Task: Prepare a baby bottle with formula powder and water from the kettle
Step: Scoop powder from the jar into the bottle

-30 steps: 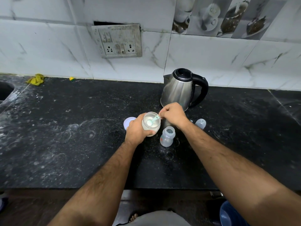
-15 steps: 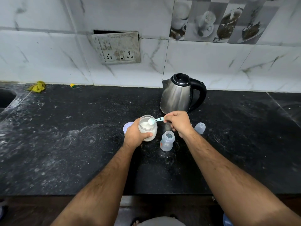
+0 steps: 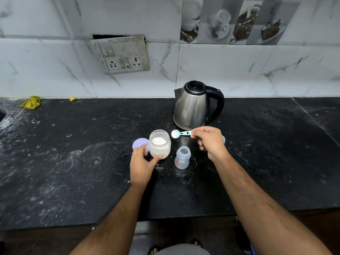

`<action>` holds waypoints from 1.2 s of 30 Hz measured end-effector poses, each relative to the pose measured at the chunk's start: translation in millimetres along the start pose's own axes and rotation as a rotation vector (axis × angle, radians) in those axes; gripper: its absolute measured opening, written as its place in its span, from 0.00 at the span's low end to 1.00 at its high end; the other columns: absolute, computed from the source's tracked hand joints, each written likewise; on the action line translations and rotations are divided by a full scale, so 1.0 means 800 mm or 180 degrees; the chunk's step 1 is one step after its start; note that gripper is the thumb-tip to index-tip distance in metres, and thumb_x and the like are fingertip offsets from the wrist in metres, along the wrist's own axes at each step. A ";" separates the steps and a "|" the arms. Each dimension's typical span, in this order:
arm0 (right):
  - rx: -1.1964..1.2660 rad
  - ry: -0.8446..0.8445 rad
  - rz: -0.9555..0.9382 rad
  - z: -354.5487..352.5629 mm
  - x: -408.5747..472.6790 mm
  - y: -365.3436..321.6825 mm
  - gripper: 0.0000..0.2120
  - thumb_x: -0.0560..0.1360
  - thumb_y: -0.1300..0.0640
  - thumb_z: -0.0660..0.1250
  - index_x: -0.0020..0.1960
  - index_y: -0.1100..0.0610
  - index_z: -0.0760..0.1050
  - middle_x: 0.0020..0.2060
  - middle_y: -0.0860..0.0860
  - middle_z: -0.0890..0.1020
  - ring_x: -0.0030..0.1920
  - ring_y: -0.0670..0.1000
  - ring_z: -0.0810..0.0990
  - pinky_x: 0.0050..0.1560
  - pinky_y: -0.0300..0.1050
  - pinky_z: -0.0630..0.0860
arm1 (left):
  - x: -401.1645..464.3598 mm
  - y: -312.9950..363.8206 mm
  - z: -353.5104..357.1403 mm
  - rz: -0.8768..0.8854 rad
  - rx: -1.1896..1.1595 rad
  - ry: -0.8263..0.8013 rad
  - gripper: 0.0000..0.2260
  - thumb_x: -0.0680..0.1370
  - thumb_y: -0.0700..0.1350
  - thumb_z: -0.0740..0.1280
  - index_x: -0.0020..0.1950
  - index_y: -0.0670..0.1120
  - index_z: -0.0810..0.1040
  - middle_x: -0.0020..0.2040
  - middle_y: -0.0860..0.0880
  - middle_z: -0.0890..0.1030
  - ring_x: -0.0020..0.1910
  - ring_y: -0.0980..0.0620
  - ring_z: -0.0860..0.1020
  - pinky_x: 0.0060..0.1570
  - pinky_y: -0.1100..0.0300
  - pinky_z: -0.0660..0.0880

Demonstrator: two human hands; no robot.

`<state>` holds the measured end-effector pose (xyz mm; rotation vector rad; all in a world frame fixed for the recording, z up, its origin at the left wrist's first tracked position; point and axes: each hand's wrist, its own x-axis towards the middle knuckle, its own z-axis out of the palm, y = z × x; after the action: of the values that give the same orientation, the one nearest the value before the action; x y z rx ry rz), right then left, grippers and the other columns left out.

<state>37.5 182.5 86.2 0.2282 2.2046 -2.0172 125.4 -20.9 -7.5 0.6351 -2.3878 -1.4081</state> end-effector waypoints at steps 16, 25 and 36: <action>-0.0118 0.0338 -0.0026 -0.048 -0.030 0.032 0.04 0.73 0.66 0.69 0.39 0.64 0.81 0.28 0.48 0.77 0.23 0.45 0.68 0.21 0.38 0.63 | -0.044 0.016 0.079 0.0243 -0.0259 -0.0654 0.31 0.67 0.44 0.80 0.69 0.45 0.75 0.61 0.53 0.80 0.59 0.57 0.77 0.58 0.60 0.75; -0.0324 0.0191 -0.0247 -0.048 -0.033 0.038 0.07 0.73 0.65 0.71 0.37 0.58 0.82 0.27 0.51 0.78 0.23 0.43 0.69 0.23 0.34 0.65 | -0.034 0.039 0.095 0.0198 -0.0520 -0.0679 0.28 0.67 0.41 0.79 0.65 0.46 0.75 0.58 0.56 0.80 0.58 0.57 0.78 0.58 0.62 0.75; -0.1283 0.0259 -0.0923 -0.044 -0.035 0.040 0.07 0.72 0.63 0.72 0.39 0.53 0.84 0.32 0.41 0.81 0.33 0.39 0.77 0.43 0.35 0.73 | -0.026 0.045 0.093 0.0262 -0.0455 -0.0801 0.26 0.67 0.41 0.80 0.64 0.46 0.77 0.56 0.54 0.82 0.56 0.57 0.79 0.60 0.57 0.76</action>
<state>71.4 219.5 64.0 -0.0616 2.7685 -1.6491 101.0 60.7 -12.3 0.3365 -2.4363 -1.6910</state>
